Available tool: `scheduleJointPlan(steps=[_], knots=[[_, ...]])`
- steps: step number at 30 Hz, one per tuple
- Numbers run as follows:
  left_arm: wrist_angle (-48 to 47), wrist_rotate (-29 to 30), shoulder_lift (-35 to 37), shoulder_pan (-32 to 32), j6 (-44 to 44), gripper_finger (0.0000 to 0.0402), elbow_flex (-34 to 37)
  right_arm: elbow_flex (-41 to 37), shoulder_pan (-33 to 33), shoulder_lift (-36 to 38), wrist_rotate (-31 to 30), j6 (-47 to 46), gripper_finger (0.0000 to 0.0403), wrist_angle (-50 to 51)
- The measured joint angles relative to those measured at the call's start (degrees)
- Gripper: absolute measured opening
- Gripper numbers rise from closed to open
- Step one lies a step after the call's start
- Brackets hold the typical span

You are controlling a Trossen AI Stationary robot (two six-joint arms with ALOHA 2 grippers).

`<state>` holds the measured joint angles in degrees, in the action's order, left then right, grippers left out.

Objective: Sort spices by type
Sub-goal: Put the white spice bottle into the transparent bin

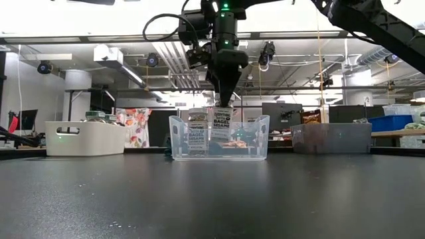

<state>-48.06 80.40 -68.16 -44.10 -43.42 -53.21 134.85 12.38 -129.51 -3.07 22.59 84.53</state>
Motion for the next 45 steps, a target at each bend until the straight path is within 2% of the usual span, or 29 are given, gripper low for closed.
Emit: scheduleJointPlan(steps=[45], knots=[[-0.61, -1.95, 0.0, 0.0, 0.24, 0.0, 0.02, -4.48, -0.09, 0.02, -0.09, 3.83, 0.0203, -2.86]])
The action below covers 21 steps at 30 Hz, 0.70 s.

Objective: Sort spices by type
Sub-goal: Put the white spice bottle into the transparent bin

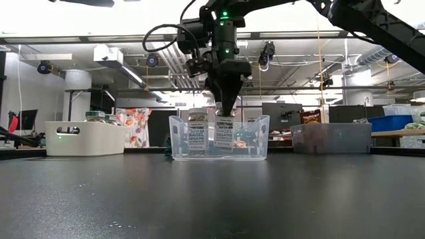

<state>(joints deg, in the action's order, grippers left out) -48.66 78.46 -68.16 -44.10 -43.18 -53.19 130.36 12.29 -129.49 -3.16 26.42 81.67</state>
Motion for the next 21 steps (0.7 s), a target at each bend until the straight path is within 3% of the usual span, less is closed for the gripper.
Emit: scheduleJointPlan(steps=[21], knots=[[-0.09, -0.25, 0.0, 0.0, 0.0, 0.0, -0.01, -0.41, 0.0, 0.02, 0.02, 0.19, 0.0203, -1.2]])
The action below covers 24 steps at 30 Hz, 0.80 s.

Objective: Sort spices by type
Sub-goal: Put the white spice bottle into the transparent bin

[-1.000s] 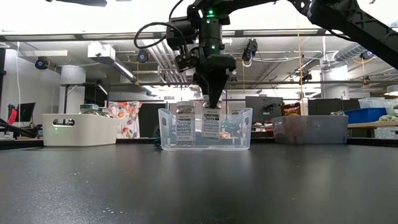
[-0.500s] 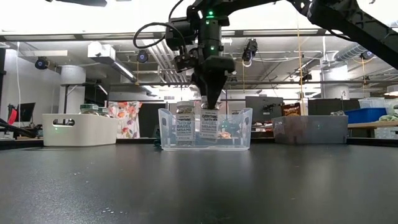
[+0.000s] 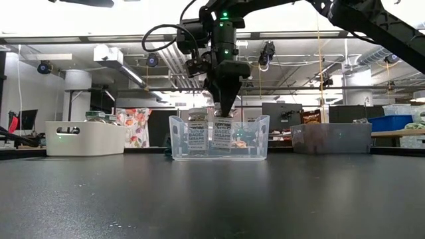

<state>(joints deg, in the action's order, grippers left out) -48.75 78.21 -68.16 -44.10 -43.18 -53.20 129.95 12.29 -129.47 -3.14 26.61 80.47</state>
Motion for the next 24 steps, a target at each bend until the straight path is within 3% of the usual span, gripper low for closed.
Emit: scheduleJointPlan(steps=[24], knots=[[-0.17, -0.93, 0.0, -0.01, 0.0, 0.0, 0.0, -2.47, 0.11, 0.18, -0.77, 0.07, 0.0203, -0.08]])
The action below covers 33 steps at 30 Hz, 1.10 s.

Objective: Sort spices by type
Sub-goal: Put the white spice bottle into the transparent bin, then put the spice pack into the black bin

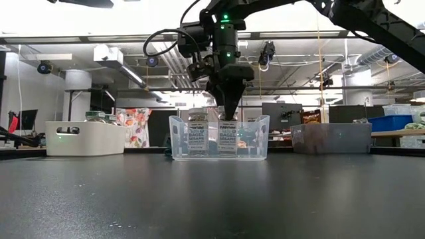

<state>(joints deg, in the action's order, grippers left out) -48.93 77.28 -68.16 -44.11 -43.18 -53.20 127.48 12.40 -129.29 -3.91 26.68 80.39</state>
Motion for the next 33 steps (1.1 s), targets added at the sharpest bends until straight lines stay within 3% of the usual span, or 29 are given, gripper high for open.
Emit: scheduleJointPlan(steps=[6, 20, 33], knots=[[0.0, 0.0, 0.0, 0.0, 0.0, 0.0, -0.01, 0.0, 0.0, 0.0, -1.29, -0.05, 0.0209, -0.66], [-0.13, 0.02, 0.0, 0.0, 0.02, 0.0, -0.01, -0.07, 0.0, -0.04, -4.48, -1.25, 0.027, -1.28], [-0.26, -0.31, 0.0, -0.01, 0.02, 0.0, -0.01, 2.56, 0.02, 0.01, -6.79, -2.29, 0.0292, 0.23]])
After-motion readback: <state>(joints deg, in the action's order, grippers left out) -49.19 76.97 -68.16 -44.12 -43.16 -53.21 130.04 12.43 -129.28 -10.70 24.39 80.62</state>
